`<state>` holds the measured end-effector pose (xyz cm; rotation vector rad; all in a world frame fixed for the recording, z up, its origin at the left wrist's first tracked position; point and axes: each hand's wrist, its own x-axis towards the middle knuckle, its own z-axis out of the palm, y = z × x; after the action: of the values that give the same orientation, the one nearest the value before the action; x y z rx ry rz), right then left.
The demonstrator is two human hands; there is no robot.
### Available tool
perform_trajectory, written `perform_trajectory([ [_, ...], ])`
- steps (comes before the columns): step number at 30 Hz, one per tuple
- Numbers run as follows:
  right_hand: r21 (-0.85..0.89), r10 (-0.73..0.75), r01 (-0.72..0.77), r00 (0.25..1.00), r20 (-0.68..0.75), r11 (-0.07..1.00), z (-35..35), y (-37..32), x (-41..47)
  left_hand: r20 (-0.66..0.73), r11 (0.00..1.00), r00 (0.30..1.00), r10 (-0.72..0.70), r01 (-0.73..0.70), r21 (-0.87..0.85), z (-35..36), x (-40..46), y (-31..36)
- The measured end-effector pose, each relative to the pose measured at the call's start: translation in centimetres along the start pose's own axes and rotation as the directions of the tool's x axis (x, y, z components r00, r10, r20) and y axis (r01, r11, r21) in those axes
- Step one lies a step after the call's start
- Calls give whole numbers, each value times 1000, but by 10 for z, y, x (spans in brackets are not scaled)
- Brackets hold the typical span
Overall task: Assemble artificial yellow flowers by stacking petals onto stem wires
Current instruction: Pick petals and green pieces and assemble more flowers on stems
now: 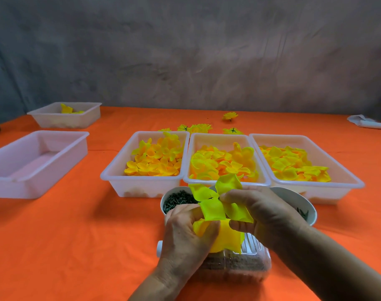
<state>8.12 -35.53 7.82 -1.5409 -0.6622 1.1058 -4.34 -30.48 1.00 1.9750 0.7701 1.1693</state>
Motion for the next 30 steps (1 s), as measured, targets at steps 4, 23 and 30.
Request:
perform_trajectory([
  [4,-8,-24,24,1000,5,1000,1,-1,-1,10,997,1000,-19,20,-71,0,1,-2],
  [23,-5,-32,32,999,-24,999,3,7,-1,70,866,974,-214,222,-449,-24,8,2],
  [30,2,-60,60,998,-16,998,3,10,-4,89,864,967,-239,254,-436,-31,13,26],
])
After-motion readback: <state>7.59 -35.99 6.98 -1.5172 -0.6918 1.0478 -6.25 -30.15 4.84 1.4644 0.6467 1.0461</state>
